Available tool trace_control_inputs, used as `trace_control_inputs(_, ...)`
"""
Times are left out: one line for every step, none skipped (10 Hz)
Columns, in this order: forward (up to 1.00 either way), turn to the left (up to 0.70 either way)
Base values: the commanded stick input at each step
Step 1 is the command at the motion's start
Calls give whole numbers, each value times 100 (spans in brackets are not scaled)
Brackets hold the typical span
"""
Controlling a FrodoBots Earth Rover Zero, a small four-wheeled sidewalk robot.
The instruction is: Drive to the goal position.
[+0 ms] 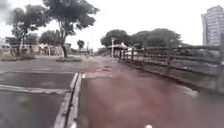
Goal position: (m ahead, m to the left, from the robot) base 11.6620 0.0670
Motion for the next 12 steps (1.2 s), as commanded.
trace_control_inputs(85, -14)
trace_control_inputs(85, -5)
trace_control_inputs(85, 2)
trace_control_inputs(85, 2)
trace_control_inputs(85, 2)
trace_control_inputs(85, 2)
trace_control_inputs(85, 2)
trace_control_inputs(85, 3)
trace_control_inputs(85, 5)
trace_control_inputs(85, 28)
trace_control_inputs(85, 36)
trace_control_inputs(85, 36)
